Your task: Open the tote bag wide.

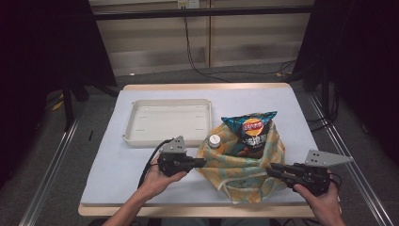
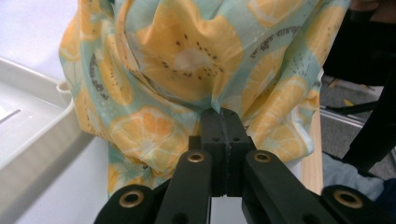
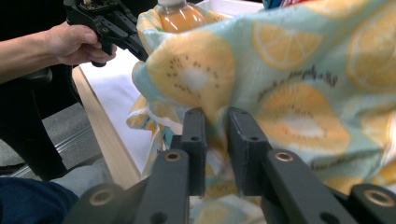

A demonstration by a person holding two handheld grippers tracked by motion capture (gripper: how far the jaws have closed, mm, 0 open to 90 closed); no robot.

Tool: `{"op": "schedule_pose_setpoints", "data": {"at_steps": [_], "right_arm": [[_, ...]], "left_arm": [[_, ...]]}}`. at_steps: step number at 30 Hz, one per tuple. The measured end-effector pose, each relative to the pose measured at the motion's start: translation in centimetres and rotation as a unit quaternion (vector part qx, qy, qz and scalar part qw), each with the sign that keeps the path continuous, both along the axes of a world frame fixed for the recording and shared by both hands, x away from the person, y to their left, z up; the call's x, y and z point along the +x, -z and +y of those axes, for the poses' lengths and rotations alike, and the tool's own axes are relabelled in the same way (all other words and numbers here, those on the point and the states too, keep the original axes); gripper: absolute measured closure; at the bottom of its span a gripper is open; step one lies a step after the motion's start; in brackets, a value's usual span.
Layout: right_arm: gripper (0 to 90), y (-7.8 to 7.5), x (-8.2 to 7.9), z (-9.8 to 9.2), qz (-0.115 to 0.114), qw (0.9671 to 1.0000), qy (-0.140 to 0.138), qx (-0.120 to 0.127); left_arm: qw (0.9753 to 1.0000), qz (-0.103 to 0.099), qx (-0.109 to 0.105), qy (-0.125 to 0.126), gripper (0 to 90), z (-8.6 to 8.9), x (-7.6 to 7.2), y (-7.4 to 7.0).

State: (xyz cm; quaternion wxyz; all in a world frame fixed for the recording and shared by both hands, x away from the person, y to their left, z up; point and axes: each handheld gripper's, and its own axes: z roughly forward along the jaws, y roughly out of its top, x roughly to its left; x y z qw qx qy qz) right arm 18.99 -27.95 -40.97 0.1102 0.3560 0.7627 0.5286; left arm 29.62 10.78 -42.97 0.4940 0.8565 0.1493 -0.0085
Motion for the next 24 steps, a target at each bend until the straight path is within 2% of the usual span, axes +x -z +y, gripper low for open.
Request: {"op": "schedule_pose_setpoints", "data": {"at_steps": [5,7,12,14,15,16,18,20,24], "right_arm": [[90.0,0.8,-0.1,-0.3,0.015,0.9999,-0.005,0.007],[90.0,1.1,-0.1,0.0,0.021,0.9997,-0.007,-0.003],[90.0,1.9,0.1,-0.1,0.038,0.9992,-0.005,-0.011],[90.0,2.3,0.2,-0.1,0.044,0.9987,-0.003,-0.025],[90.0,2.4,0.2,-0.1,0.046,0.9985,-0.004,-0.028],[90.0,2.7,0.3,-0.2,0.051,0.9983,-0.003,-0.027],[90.0,3.2,0.5,-0.4,0.06,0.9979,-0.002,-0.025],[90.0,3.7,0.7,-0.7,0.066,0.9976,0.0,-0.023],[90.0,4.3,0.9,-0.8,0.075,0.9968,0.0,-0.027]], "left_arm": [[0.9998,0.001,0.016,0.009,90.0,-0.2,-0.2,0.4],[0.9999,0.008,0.011,0.008,90.0,-0.3,-0.2,0.6],[0.9995,0.009,0.027,0.013,90.0,-0.5,-0.2,1.3],[0.9991,0.01,0.038,0.016,90.0,-0.5,-0.1,1.5],[0.9991,0.013,0.037,0.014,90.0,-0.6,-0.1,1.7],[0.9988,0.011,0.044,0.016,90.0,-0.5,0.0,1.8],[0.9989,0.025,0.036,0.016,90.0,-0.5,0.2,2.2],[0.9989,0.03,0.033,0.014,90.0,-0.7,0.3,2.5],[0.9983,0.029,0.047,0.02,90.0,-1.2,0.6,3.0]]}}
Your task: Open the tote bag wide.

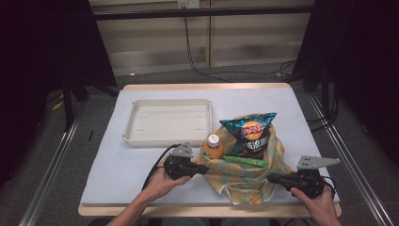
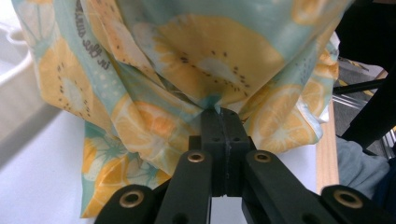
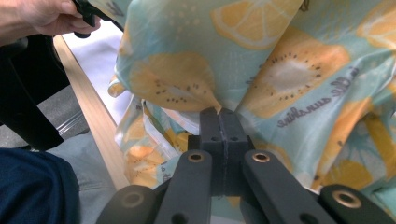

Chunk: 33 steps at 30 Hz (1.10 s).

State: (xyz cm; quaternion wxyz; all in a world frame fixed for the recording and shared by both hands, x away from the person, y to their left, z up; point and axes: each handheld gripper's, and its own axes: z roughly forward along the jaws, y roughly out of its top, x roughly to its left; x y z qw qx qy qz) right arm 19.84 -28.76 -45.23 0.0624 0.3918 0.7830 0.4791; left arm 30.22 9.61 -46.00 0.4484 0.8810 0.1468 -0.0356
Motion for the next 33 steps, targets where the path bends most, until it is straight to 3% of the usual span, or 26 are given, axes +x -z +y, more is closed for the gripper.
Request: {"op": "schedule_pose_setpoints", "data": {"at_steps": [7,10,11,17,20,26,33], "right_arm": [[90.0,0.8,0.4,0.1,0.018,0.9997,-0.003,-0.015],[90.0,1.1,0.5,0.3,0.022,0.9994,-0.005,-0.028],[90.0,1.2,0.5,0.3,0.023,0.9993,-0.006,-0.03],[90.0,1.6,0.8,0.5,0.032,0.9984,-0.011,-0.045],[90.0,1.4,0.6,0.5,0.024,0.9989,-0.014,-0.039],[75.9,0.6,0.1,0.2,0.0,0.9996,-0.016,-0.021],[62.7,-0.9,-0.9,-0.1,-0.039,0.999,-0.007,0.018]], "left_arm": [[0.9999,0.008,0.012,-0.004,90.0,0.0,0.0,0.8],[0.9996,0.005,0.028,-0.003,90.0,-0.2,0.1,1.3],[0.9997,0.012,0.02,-0.001,90.0,-0.3,0.2,1.6],[0.9997,0.015,0.019,-0.002,90.0,-0.3,0.2,2.2],[0.9998,0.014,0.016,-0.002,89.9,-0.3,0.1,2.1],[0.9999,0.009,0.006,-0.002,78.4,0.3,-0.3,1.1],[0.9991,0.007,-0.037,-0.018,65.9,1.3,-0.5,-0.5]]}}
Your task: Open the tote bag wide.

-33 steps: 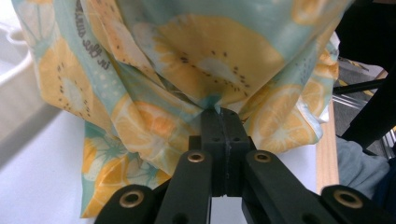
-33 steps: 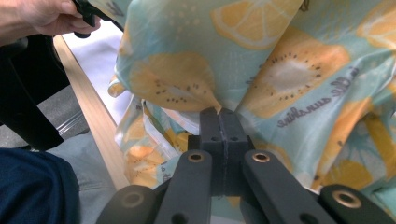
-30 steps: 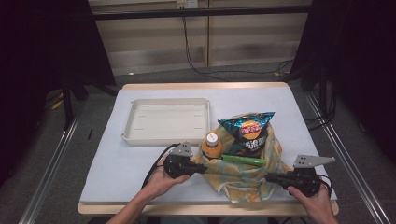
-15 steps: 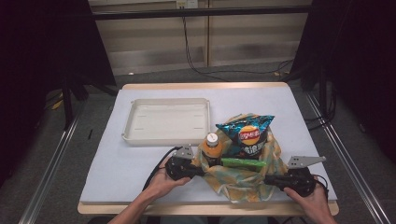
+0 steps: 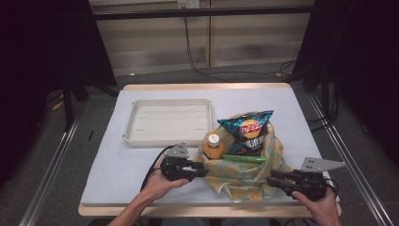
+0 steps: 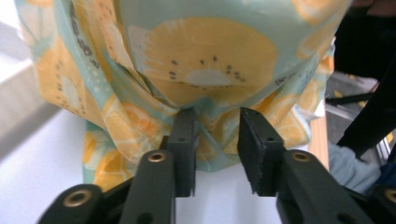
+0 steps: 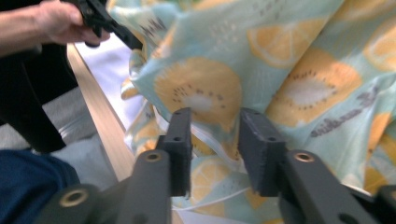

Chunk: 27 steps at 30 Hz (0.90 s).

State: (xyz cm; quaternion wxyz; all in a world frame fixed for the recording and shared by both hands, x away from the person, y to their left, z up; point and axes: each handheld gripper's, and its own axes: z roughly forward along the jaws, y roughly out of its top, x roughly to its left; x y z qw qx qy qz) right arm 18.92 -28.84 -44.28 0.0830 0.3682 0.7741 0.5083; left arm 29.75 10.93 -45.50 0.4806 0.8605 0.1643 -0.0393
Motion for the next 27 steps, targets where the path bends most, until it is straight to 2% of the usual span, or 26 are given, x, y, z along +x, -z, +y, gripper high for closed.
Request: {"op": "schedule_pose_setpoints", "data": {"at_steps": [8,17,19,22,25,27], "right_arm": [[53.1,-1.1,-0.4,-0.5,-0.028,0.999,0.018,0.03],[49.0,-1.5,-0.7,-0.6,-0.037,0.9983,0.023,0.038],[46.9,-1.6,-0.7,-0.6,-0.039,0.9982,0.026,0.038],[43.3,-1.7,-0.8,-0.6,-0.045,0.9977,0.028,0.041],[39.6,-1.9,-0.9,-0.6,-0.051,0.9971,0.034,0.045],[36.8,-2.0,-0.9,-0.5,-0.055,0.9968,0.036,0.045]], "left_arm": [[0.9995,-0.01,-0.03,-0.011,61.8,1.2,-0.3,-1.6],[0.997,-0.019,-0.07,-0.027,60.8,3.0,0.0,-3.6],[0.996,-0.02,-0.078,-0.039,60.7,3.4,0.4,-3.9],[0.9951,-0.02,-0.086,-0.045,60.0,3.7,1.2,-4.4],[0.9929,-0.022,-0.103,-0.055,60.0,3.7,2.2,-5.2],[0.9927,-0.035,-0.099,-0.059,60.0,3.6,2.9,-5.7]]}}
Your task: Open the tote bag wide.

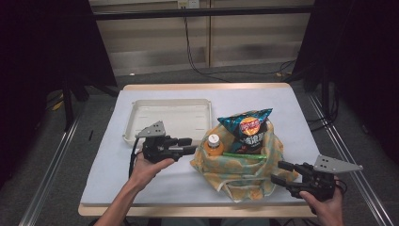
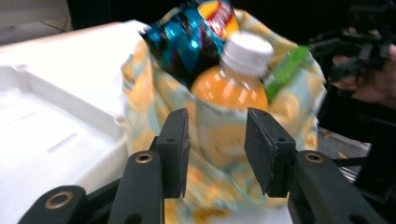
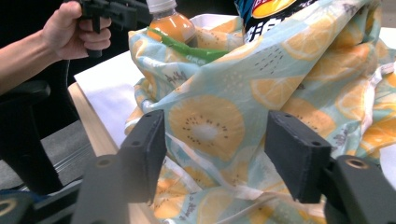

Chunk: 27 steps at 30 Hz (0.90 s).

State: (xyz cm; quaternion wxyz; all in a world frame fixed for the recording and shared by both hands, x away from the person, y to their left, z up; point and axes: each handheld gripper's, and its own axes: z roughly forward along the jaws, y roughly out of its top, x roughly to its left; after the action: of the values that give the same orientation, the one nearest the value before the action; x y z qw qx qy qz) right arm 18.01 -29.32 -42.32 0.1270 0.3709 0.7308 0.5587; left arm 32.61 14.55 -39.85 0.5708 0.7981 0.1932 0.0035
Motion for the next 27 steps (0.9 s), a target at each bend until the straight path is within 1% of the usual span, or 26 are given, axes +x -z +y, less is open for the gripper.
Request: {"op": "schedule_pose_setpoints", "data": {"at_steps": [2,4,5,7,8,9,11,13,14,16,17,18,19,20,21,22,23,24,25,27], "right_arm": [[34.9,0.0,0.0,0.1,-0.002,1.0,0.003,0.004],[31.2,0.0,0.0,0.1,-0.004,1.0,0.006,0.004],[28.3,0.1,0.0,0.2,-0.005,0.9999,0.009,0.005],[24.3,0.1,-0.1,0.3,-0.005,0.9999,0.016,0.003],[21.7,0.1,-0.1,0.3,-0.012,0.9997,0.02,0.001],[20.5,0.0,-0.2,0.3,-0.013,0.9996,0.023,0.005],[17.0,-0.2,-0.4,0.3,-0.023,0.9993,0.026,0.011],[13.0,-0.4,-0.5,0.3,-0.029,0.999,0.028,0.019],[10.6,-0.5,-0.5,0.3,-0.033,0.9989,0.027,0.022],[6.9,-0.5,-0.6,0.3,-0.036,0.9988,0.023,0.024],[2.4,-0.5,-0.6,0.3,-0.039,0.9988,0.02,0.023],[1.3,-0.5,-0.6,0.3,-0.036,0.9989,0.012,0.028],[0.6,-0.4,-0.6,0.3,-0.041,0.9988,0.002,0.025],[0.1,-0.4,-0.7,0.3,-0.043,0.9988,-0.005,0.022],[1.1,-0.4,-0.6,0.3,-0.041,0.9989,-0.008,0.021],[2.2,-0.3,-0.6,0.3,-0.039,0.9989,-0.007,0.024],[2.3,-0.3,-0.6,0.4,-0.036,0.9991,0.0,0.021],[2.8,-0.3,-0.6,0.5,-0.036,0.9992,0.008,0.017],[3.4,-0.2,-0.5,0.6,-0.039,0.999,0.016,0.013],[3.4,-0.1,-0.5,0.7,-0.041,0.9989,0.021,0.011]], "left_arm": [[1.0,0.002,-0.007,-0.004,58.9,0.0,0.8,-0.3],[1.0,0.004,-0.007,-0.001,57.1,-0.3,1.5,-0.6],[1.0,0.005,-0.003,-0.003,55.4,-0.6,1.9,-0.7],[0.9999,-0.002,0.005,-0.013,54.2,-1.0,2.5,-0.9],[0.9999,0.0,0.004,-0.011,53.0,-1.3,3.0,-1.0],[0.9999,0.0,0.001,-0.012,52.0,-1.6,3.3,-1.2],[0.9999,-0.008,0.002,-0.011,48.2,-2.2,3.9,-1.6],[0.9999,-0.01,0.001,-0.012,44.2,-2.9,4.3,-2.1],[0.9999,-0.013,0.003,-0.007,42.3,-3.3,4.6,-2.4],[0.9998,-0.015,0.013,-0.006,39.7,-3.9,5.0,-2.7],[0.9998,-0.012,0.015,0.0,38.0,-4.2,5.3,-2.7],[0.9997,-0.013,0.02,0.0,37.4,-4.5,5.6,-2.8],[0.9996,-0.012,0.024,-0.002,36.0,-4.7,5.8,-2.8],[0.9997,-0.011,0.022,0.002,34.7,-5.1,6.2,-2.7],[0.9997,-0.012,0.023,0.001,34.4,-5.3,6.4,-2.7],[0.9996,-0.01,0.027,0.003,33.9,-5.6,6.7,-2.6],[0.9997,-0.005,0.022,0.005,32.7,-5.9,6.9,-2.5],[0.9997,-0.004,0.025,0.004,32.1,-6.1,7.1,-2.5],[0.9997,0.001,0.024,0.005,31.2,-6.4,7.4,-2.3],[0.9996,0.004,0.024,0.01,28.4,-6.9,8.0,-2.1]]}}
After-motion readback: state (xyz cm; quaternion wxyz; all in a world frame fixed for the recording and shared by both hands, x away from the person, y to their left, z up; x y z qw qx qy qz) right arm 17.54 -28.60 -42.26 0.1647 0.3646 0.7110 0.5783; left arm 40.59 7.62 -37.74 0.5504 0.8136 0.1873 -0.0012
